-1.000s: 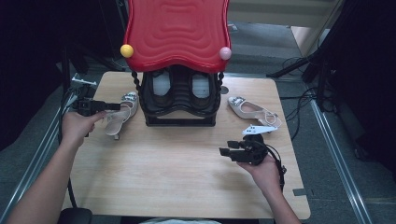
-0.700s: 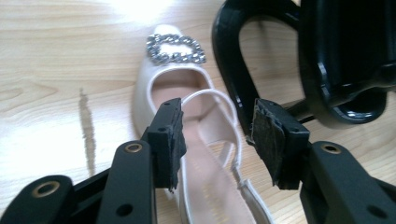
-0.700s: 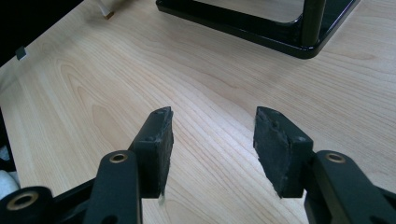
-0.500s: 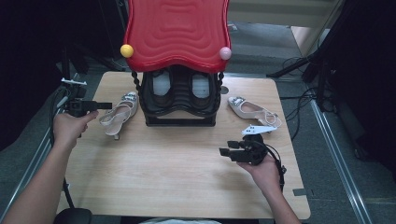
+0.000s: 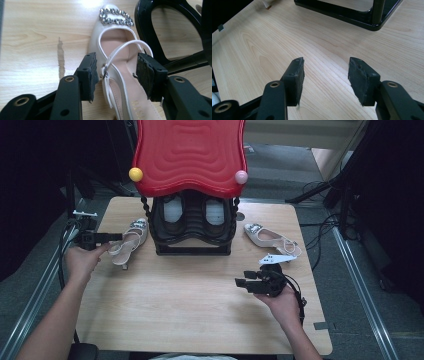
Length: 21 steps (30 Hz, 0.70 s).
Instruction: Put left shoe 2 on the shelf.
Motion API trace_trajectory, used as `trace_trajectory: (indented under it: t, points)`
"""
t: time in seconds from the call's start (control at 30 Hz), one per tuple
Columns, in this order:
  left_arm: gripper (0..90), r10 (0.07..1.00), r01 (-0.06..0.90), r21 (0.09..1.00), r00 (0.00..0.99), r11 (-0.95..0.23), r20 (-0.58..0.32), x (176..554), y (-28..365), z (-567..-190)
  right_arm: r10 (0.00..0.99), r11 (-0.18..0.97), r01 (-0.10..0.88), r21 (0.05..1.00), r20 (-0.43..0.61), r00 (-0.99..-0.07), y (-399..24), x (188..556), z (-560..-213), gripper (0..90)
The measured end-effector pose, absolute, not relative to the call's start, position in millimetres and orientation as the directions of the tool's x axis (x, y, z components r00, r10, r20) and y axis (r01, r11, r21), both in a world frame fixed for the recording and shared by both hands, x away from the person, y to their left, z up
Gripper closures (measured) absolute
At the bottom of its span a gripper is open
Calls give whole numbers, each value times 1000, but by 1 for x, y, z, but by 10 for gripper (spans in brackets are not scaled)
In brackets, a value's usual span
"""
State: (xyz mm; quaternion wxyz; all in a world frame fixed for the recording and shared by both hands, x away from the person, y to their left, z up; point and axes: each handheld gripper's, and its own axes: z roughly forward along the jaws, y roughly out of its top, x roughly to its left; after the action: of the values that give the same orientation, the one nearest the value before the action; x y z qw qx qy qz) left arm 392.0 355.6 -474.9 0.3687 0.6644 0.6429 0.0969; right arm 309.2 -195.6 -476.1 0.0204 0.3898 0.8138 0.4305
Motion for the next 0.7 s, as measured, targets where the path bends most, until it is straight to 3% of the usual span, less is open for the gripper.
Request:
trace_trajectory:
  t: [0.57, 0.7]
  points:
    - [506, 954, 778, 618, 92, 110, -285, 391, 344, -503, 657, 323, 621, 714, 303, -690, -195, 310, -476, 479]
    - [545, 955, 774, 621, 79, 123, -288, 393, 344, -506, 657, 326, 620, 714, 301, -692, -195, 309, -476, 479]
